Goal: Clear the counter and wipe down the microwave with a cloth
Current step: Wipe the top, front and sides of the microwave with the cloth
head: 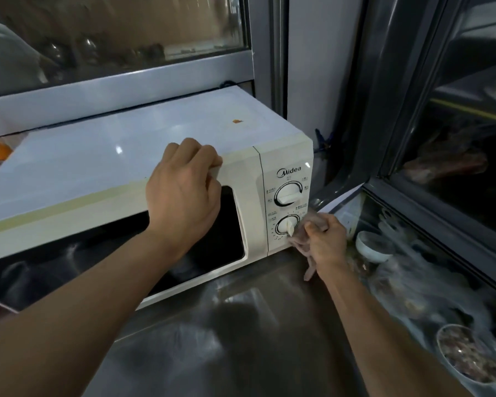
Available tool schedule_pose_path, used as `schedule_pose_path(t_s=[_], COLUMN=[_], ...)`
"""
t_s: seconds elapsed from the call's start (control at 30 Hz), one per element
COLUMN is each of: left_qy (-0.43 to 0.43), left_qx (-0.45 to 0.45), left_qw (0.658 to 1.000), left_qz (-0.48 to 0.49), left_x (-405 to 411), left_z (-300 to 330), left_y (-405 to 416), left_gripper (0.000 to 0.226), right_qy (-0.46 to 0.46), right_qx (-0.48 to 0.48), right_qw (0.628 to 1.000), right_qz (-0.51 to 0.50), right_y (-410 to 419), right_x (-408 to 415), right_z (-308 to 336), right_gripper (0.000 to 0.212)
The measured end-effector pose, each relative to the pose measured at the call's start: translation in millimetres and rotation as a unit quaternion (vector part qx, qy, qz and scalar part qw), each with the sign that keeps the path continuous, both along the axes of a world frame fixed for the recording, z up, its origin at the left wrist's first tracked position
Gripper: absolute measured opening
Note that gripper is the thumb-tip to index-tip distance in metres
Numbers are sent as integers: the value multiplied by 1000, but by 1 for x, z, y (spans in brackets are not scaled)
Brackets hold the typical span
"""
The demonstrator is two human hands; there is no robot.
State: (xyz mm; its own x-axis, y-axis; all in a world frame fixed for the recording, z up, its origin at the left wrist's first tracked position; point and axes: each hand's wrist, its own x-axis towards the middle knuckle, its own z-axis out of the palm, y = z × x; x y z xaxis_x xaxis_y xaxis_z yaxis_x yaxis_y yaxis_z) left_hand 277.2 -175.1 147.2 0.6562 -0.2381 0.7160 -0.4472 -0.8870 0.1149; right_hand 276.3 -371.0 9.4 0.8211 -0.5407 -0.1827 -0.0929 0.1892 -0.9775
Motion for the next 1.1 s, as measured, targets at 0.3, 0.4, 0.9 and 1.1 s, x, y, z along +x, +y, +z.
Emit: schedule_pose_path(t_s=[0.3,0.4,0.9,1.1], left_qy=[33,46,27,2], left_qx=[-33,-45,-47,-37], left_qw=[999,998,998,999], left_qz=[21,21,28,27], left_x=[-6,-5,-2,-3], left_z=[5,6,4,1], left_y=[-4,-3,-7,-7], left_gripper=[23,26,22,19], right_qy=[-160,-267,-258,-209], right_qx=[-228,-407,-492,-269], right_qw=[960,873,824,933], right_qz=[-5,-3,111,117], right_y=[-18,-10,-13,-26], right_x=[-11,-19,16,21], right_z=[101,131,125,106], right_gripper=[20,23,18,17])
